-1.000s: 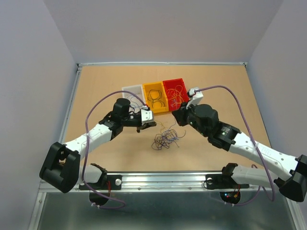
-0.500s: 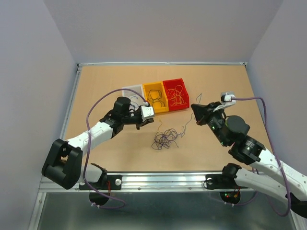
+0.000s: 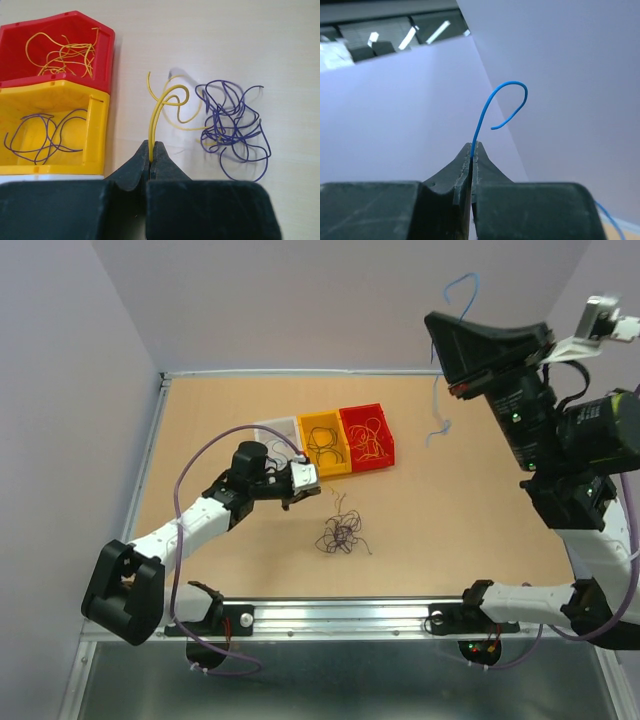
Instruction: Untangle the cables
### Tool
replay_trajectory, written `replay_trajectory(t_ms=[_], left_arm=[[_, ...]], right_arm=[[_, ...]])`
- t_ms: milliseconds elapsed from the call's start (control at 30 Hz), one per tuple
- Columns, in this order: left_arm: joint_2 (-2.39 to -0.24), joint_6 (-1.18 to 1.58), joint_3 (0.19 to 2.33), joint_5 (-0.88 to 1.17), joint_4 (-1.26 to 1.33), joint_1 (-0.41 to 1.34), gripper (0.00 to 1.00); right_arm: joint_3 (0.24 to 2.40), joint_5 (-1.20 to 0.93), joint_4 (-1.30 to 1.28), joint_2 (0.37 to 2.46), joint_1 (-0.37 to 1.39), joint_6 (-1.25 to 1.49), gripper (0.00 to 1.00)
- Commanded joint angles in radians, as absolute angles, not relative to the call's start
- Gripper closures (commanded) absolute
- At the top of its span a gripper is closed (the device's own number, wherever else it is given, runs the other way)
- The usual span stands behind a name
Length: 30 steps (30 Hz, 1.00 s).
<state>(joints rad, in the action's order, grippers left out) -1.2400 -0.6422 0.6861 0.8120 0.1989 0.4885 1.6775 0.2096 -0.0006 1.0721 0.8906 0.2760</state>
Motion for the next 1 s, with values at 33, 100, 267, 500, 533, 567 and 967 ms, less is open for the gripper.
replay_trajectory(t_ms=[33, 100, 267, 500, 533, 567, 967], left_arm=[[-1.266, -0.686, 0.729, 0.876, 0.146, 0.486, 1.0], [-1.27, -0.693, 0.735, 0.882, 0.135, 0.488, 1.0], [-1.247, -0.689, 0.738, 0.877, 0.124, 0.486, 0.5], [-1.19, -0.569, 0.733, 0.881, 0.211, 0.41, 0.23], [-1.18, -0.473, 0.73, 0.867, 0.245, 0.352, 0.23], [-1.177, -0.427, 0.729, 0.861, 0.283, 0.316, 0.23], [-1.311, 0.067, 0.756, 0.634, 0.589, -0.141, 0.27]], right_arm=[[1.995, 0.103, 0.04, 1.228, 0.89, 0.244, 0.99], [2.077, 0.118, 0.041, 1.284, 0.89, 0.242, 0.99], [2.034, 0.15, 0.046, 1.304, 0.89, 0.227, 0.99], [1.823, 0.212, 0.075, 1.307, 0.888, 0.186, 0.99], [1.784, 0.219, 0.083, 1.318, 0.89, 0.18, 0.99], [1.769, 0.222, 0.086, 1.328, 0.888, 0.178, 0.99], [1.74, 0.19, 0.11, 1.548, 0.89, 0.218, 0.99]])
